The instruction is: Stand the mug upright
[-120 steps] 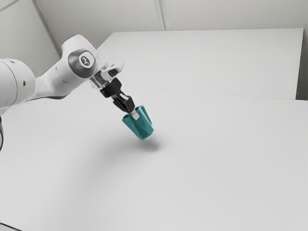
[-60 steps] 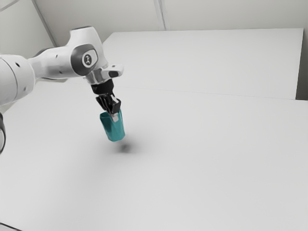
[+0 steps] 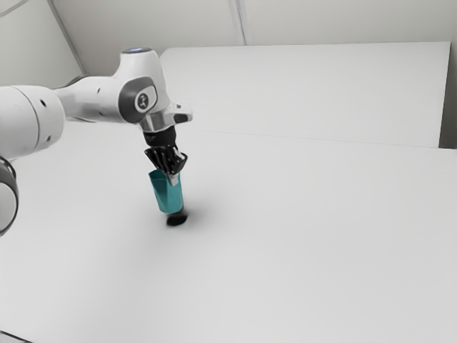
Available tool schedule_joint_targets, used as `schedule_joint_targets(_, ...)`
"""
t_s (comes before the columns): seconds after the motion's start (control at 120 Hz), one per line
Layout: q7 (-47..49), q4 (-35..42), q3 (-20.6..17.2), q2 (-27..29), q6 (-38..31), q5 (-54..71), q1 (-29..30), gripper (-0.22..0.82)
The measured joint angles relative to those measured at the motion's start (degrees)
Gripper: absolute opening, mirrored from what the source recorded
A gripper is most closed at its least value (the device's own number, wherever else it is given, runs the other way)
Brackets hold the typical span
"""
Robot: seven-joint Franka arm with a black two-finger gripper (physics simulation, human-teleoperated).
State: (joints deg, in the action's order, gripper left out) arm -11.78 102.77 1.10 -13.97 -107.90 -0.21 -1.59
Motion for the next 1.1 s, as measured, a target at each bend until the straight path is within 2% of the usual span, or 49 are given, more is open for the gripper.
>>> schedule_joint_targets(0.408,5.97,0.38,-0.51,-2.36,-4.22,1.26,-0.01,-0.17)
schedule_joint_targets(0.517,6.96,1.02,-0.56,-2.27,-4.55,0.96,0.00,-0.03)
schedule_joint_targets(0.658,8.02,1.13,-0.73,-2.02,-4.78,0.68,0.00,0.24)
schedule_joint_targets(0.758,8.63,1.07,-0.82,-0.40,-4.56,0.57,0.00,0.38)
schedule_joint_targets(0.908,9.36,0.59,-0.92,3.18,-2.36,0.50,0.00,0.49)
schedule_joint_targets(1.1,10.37,-2.44,-0.93,5.48,3.89,0.43,0.00,0.56)
